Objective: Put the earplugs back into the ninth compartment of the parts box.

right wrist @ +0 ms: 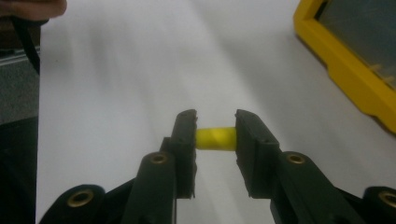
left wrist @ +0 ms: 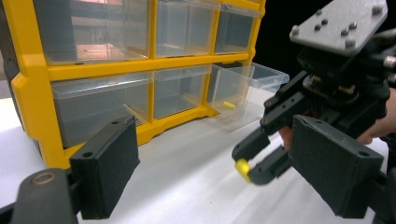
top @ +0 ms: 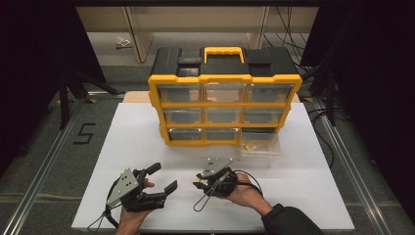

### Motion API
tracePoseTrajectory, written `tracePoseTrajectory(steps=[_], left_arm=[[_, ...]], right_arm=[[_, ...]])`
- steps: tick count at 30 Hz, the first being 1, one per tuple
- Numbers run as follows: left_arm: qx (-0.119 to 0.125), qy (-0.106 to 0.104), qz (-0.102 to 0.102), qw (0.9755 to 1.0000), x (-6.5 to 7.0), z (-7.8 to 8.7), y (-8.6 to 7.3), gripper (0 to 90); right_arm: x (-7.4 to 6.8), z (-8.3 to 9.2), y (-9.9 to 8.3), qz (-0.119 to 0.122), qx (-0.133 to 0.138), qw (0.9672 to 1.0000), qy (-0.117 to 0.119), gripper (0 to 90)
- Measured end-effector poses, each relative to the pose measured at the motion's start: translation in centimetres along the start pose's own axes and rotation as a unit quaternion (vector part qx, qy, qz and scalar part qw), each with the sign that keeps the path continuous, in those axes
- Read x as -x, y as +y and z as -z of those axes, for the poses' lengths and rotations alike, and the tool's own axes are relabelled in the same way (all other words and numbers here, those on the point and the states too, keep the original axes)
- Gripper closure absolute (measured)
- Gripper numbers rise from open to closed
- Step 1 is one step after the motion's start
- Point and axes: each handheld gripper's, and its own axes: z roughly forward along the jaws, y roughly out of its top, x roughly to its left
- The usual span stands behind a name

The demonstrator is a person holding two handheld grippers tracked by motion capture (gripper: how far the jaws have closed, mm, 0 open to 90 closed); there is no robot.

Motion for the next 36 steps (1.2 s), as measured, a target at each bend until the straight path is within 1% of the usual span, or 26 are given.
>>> tracePoseTrajectory(steps=[4,5,15,22,23,24,25,26,27,30,31,32,34,35,36], left_arm=[[-0.003,-0.001,-0.002,1.0,0.2,0.0,0.0,15.5],[-0.004,-0.001,-0.003,1.0,0.2,0.0,0.0,15.5],[-0.006,0.0,0.0,1.0,0.2,0.1,0.0,15.6],[-0.006,0.0,0.002,1.0,0.2,0.1,0.0,15.6],[-0.006,0.0,0.001,1.0,0.2,0.2,0.0,15.6],[-0.006,0.0,0.001,1.0,0.2,0.2,0.0,15.6],[-0.005,0.0,0.002,1.0,0.2,0.2,-0.1,15.6],[-0.005,0.0,0.002,1.0,0.2,0.2,-0.1,15.6],[-0.007,0.0,0.002,1.0,0.2,0.1,-0.1,15.6],[-0.007,0.0,0.002,1.0,0.2,0.1,-0.1,15.6],[-0.006,-0.001,0.001,1.0,0.2,0.1,-0.1,15.6],[-0.006,-0.001,0.001,1.0,0.2,0.1,-0.1,15.6],[-0.007,0.0,0.001,1.0,0.2,0.1,-0.1,15.6],[-0.007,0.0,0.001,1.0,0.2,0.1,-0.1,15.6],[-0.007,0.0,0.002,1.0,0.2,0.1,-0.1,15.6]], right_arm=[[0.6,0.9,0.2,-0.008,0.013,0.9999,-0.008,69.9],[0.9,1.2,0.3,-0.01,0.02,0.9997,-0.011,69.9],[1.8,2.7,0.5,-0.021,0.037,0.9988,-0.025,70.0],[2.6,3.9,0.6,-0.032,0.053,0.9974,-0.036,70.1],[2.9,4.3,0.6,-0.034,0.059,0.9969,-0.04,70.2],[2.9,4.3,0.6,-0.034,0.059,0.9969,-0.04,70.2],[3.2,4.8,0.7,-0.038,0.064,0.9962,-0.045,70.2],[3.2,4.8,0.7,-0.038,0.064,0.9962,-0.045,70.2],[3.5,5.4,0.7,-0.043,0.07,0.9953,-0.05,70.2],[3.8,5.9,0.7,-0.047,0.076,0.9944,-0.056,70.2],[4.1,6.4,0.7,-0.052,0.08,0.9933,-0.064,70.2],[4.1,6.4,0.7,-0.052,0.08,0.9933,-0.064,70.2],[4.7,7.2,0.7,-0.062,0.09,0.9913,-0.073,70.3],[4.7,7.2,0.7,-0.062,0.09,0.9913,-0.073,70.3],[4.9,7.5,0.6,-0.064,0.093,0.9906,-0.077,70.3]])
